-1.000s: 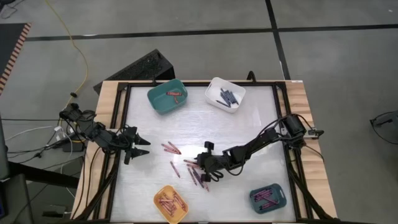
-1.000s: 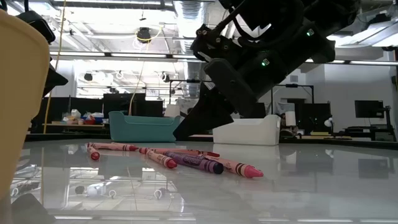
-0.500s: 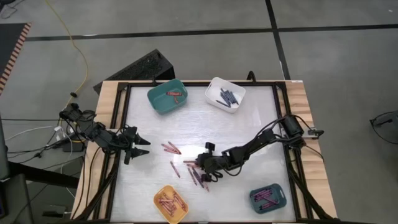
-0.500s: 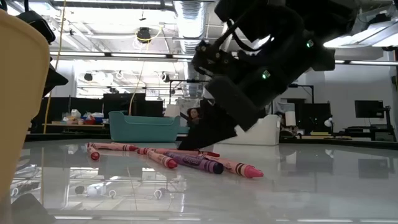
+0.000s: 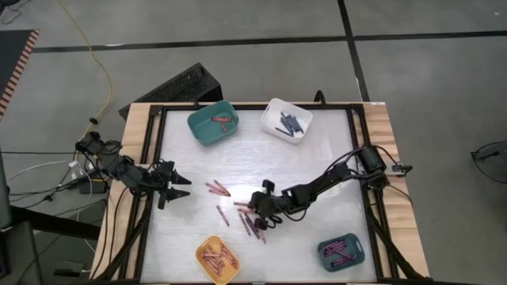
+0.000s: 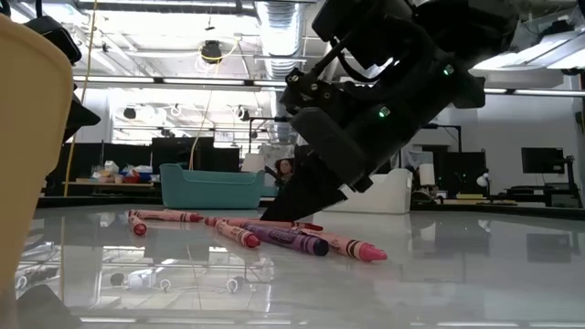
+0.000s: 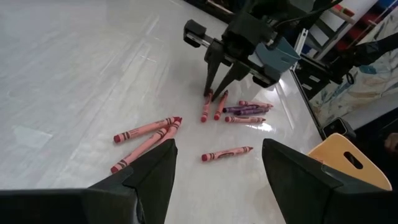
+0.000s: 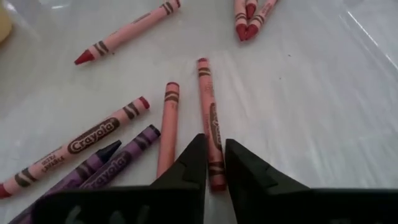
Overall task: Sort crayons
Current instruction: Put the red crayon into the top green bin
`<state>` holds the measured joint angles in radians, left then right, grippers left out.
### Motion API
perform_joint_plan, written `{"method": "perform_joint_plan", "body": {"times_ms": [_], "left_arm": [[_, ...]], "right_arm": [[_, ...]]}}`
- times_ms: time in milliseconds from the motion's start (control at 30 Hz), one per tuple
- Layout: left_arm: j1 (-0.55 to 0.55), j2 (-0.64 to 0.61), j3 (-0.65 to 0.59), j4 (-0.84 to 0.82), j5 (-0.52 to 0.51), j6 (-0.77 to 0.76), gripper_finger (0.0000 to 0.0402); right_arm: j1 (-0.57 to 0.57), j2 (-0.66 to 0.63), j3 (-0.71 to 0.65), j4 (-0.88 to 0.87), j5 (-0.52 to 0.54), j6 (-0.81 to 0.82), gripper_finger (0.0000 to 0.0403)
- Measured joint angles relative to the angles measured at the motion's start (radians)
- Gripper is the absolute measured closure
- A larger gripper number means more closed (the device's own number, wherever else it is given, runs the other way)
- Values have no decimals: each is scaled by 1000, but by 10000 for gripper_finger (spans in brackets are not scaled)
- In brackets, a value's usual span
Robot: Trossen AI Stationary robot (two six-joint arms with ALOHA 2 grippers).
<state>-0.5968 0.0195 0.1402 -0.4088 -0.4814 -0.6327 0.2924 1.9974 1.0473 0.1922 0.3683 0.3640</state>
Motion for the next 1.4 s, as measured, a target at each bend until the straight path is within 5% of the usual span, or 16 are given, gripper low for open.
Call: {"method": "perform_joint_plan", "body": {"times_ms": [267,967,1400], "left_arm": [[0,0,0,0,0,0,174],[0,0,0,0,1,0,174],[0,0,0,0,1,0,174]], "right_arm": [[-10,1,1,-44,-5,79,397],[-83,-71,35,24,24,93,401],[-236,-74,230,18,23,-156,401]]}}
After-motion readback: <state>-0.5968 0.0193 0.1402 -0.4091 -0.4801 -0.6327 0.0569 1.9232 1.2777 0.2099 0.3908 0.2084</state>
